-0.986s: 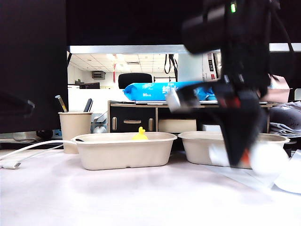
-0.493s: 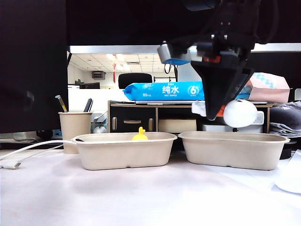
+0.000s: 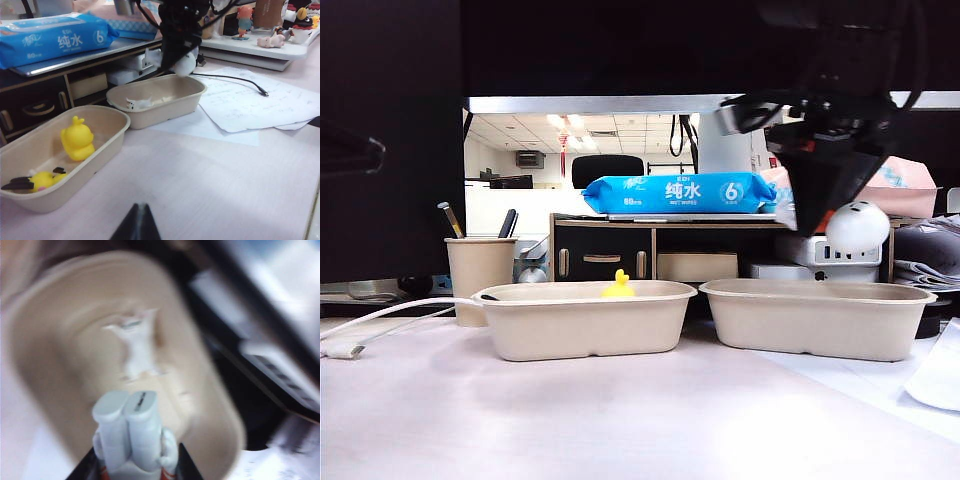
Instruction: Put the dolls with similar colors into the same paper box, while dolls with different colors go into separate paper boxes.
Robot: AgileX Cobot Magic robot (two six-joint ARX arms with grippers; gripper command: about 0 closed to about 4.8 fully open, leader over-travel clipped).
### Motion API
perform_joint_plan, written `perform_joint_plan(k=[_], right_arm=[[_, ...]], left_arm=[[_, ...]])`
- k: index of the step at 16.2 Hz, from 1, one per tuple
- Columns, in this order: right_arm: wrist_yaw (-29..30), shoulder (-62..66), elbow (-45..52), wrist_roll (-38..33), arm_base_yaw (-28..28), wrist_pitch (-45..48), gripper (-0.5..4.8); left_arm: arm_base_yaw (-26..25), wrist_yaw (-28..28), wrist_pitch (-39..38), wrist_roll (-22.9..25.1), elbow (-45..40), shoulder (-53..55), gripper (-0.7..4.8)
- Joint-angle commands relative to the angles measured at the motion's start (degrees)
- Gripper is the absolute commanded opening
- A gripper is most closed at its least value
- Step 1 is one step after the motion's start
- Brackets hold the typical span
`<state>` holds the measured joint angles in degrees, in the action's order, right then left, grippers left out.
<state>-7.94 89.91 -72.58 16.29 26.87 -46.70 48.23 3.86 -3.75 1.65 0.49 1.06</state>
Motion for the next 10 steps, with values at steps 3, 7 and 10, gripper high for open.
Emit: perform_joint_plan(k=[3,7,10], right_arm=[[-1.22,1.07,-0.24,-1.38,-1.57,2.03,1.43],[-1.40,1.29,-0.26,-2.10,-1.70,1.60,2.14],[-0.87,0.72,-0.26,-4.17,-1.64,0.79,1.15]], left_arm=[[-0.07,0.02,0.50,-0.13,0.04,0.04,-0.05],[-1.79,0.02,0.42,-0.13,0.04,-0.04,-0.05],[-6.51,0.04,0.28,-0.11,0.04,-0.87,-0.05]])
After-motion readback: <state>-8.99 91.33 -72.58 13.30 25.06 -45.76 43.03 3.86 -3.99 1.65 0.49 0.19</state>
